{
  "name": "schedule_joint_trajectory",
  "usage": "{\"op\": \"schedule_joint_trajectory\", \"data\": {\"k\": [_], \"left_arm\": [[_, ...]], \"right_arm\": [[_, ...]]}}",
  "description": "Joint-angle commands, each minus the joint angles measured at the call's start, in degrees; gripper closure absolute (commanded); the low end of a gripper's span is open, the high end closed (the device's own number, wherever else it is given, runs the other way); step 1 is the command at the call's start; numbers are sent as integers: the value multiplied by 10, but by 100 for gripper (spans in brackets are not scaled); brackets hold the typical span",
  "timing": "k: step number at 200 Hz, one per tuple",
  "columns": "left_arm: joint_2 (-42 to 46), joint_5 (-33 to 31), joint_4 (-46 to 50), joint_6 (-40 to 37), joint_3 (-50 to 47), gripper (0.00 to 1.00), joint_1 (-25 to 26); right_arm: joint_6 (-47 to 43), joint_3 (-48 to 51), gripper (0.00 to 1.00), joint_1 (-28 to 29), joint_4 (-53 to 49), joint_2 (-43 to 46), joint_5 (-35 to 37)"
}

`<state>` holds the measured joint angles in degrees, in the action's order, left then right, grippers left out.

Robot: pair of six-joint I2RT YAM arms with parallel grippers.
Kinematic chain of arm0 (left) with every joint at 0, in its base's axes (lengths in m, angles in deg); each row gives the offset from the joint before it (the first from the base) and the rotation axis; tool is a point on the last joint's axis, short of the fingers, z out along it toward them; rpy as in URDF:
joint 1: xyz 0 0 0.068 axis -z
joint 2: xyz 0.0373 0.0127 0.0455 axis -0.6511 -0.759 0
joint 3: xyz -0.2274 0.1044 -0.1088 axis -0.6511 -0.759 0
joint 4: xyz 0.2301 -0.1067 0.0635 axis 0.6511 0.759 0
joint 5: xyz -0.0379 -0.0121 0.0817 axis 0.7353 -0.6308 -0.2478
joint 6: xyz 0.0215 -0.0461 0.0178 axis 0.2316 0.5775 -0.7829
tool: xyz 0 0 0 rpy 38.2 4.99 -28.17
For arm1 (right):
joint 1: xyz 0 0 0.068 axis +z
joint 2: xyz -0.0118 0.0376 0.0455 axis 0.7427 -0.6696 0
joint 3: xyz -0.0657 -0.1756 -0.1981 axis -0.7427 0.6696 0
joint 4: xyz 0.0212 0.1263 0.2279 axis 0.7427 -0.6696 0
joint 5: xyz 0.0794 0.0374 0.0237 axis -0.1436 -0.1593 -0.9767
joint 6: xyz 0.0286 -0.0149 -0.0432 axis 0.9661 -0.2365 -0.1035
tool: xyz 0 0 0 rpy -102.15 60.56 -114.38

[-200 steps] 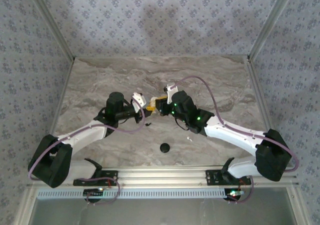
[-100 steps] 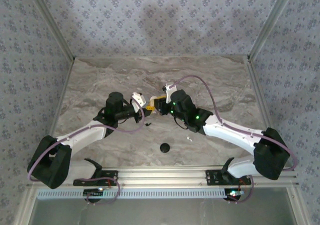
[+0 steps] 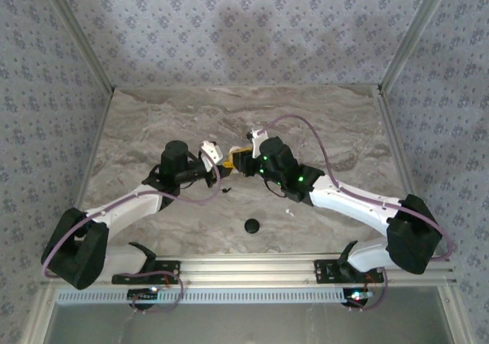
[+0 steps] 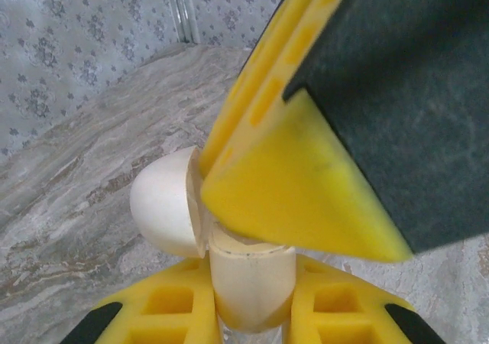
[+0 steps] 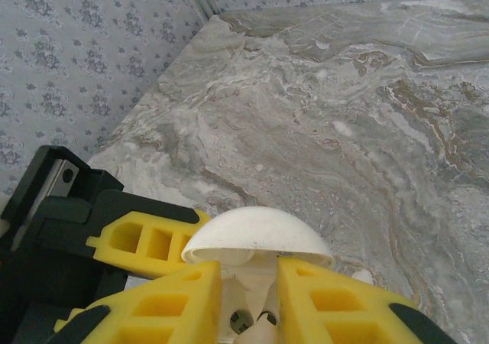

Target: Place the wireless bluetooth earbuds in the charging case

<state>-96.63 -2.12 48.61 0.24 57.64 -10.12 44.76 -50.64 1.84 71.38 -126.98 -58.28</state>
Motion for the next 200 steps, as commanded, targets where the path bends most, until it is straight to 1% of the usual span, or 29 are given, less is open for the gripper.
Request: {"op": "schedule_joint_trajectory", "data": {"k": [1, 54, 86, 111, 138, 200], "left_arm": [[16, 8, -30, -5, 7, 85, 4], [14, 4, -36, -1, 5, 85, 4], [13, 3, -38, 0, 4, 85, 4], [11, 1, -39, 1, 3, 85, 4], [8, 0, -40, 0, 2, 85, 4], [6, -2, -42, 0, 1, 85, 4]], "right_arm": [[12, -21, 70, 0, -10, -3, -12], [20, -21, 63, -7, 2, 0, -24], [22, -20, 56, -12, 10, 6, -37], [19, -21, 47, -13, 15, 13, -41], [14, -22, 43, -15, 18, 20, -51], [15, -24, 40, -27, 22, 44, -75]]}}
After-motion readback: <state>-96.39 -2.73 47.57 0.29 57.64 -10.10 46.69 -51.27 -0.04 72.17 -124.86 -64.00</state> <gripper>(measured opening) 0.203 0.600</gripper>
